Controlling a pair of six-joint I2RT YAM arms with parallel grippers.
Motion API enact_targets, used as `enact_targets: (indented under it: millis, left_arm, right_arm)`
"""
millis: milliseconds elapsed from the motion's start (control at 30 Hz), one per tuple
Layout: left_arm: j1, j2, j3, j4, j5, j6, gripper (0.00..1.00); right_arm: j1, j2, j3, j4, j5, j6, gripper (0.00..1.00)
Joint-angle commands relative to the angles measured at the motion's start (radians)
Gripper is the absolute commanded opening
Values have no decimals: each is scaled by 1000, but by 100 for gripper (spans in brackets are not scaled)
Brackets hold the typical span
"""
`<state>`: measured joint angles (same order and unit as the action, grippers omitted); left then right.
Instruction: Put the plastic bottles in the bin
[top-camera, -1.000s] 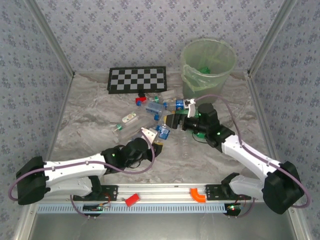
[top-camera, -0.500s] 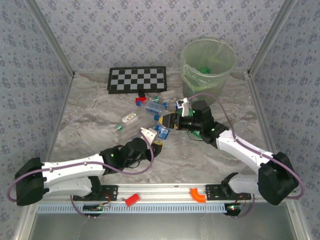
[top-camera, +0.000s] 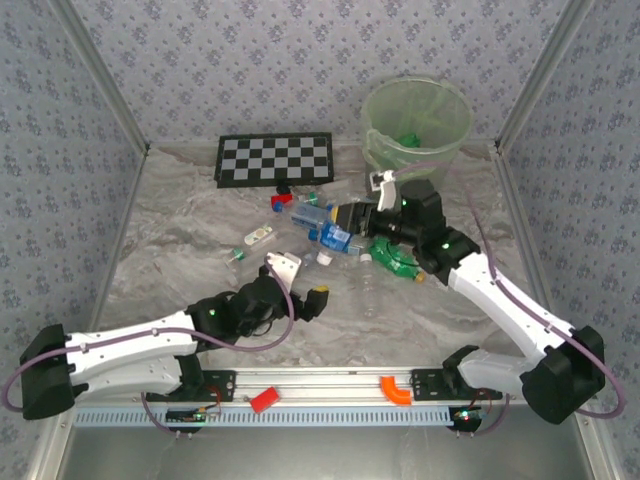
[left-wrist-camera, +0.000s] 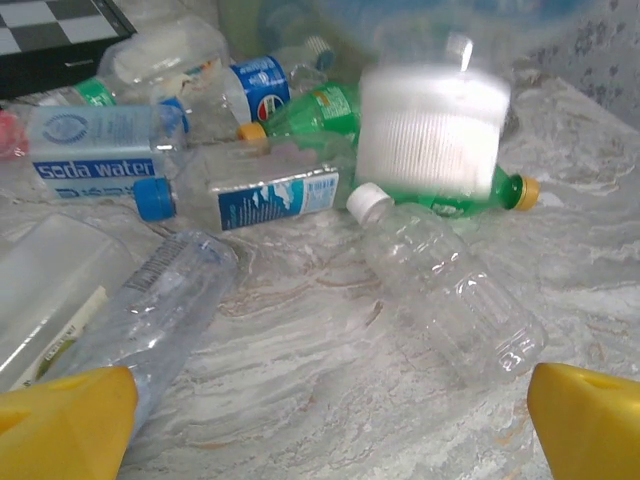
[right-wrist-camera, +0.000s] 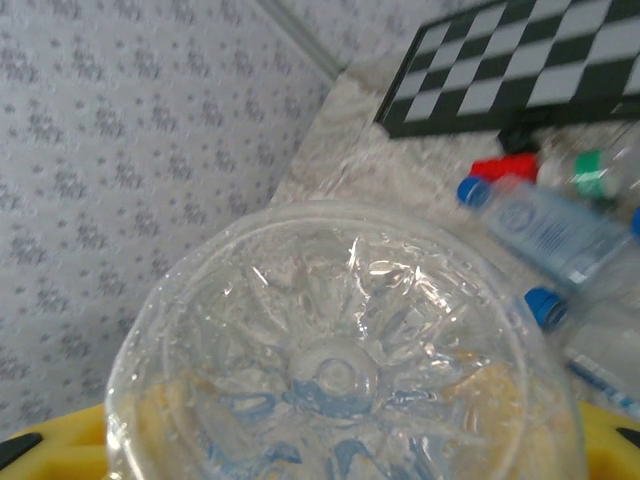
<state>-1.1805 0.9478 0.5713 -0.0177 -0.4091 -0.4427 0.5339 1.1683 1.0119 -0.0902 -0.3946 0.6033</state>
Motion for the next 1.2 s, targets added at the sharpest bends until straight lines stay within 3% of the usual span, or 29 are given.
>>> enact_targets:
  millis: [0, 167, 333, 633, 833, 1000, 1100, 1167]
  left_arm:
    - [-3, -63, -22, -38, -40, -19, 100]
    - [-4, -147, -53, -72, -65, -36, 100]
    - [-4, -232, -85, -106, -79, -60, 100]
    - [-3, -376, -122, -176, -87, -88, 100]
    - [-4, -438, -136, -207, -98, -95, 100]
    - [-4, -448, -134, -226, -101, -102, 100]
    - [-4, -448, -131, -243, -99, -109, 100]
    - [-3, -448, -131, -252, -100, -115, 100]
  right_arm:
    - [-52, -17, 131, -142, 100, -86, 55]
    - [-173, 18, 288, -180, 217, -87, 55]
    - [-312, 59, 340, -65, 363, -31, 55]
    - [-389, 200, 474, 30, 736, -192, 55]
    - [-428, 302, 515, 156, 840, -284, 54]
    - [-439, 406, 593, 160, 890, -382, 54]
    - [-443, 458, 638, 127, 894, -432, 57]
    - [-446, 477, 650, 109, 876, -455, 65]
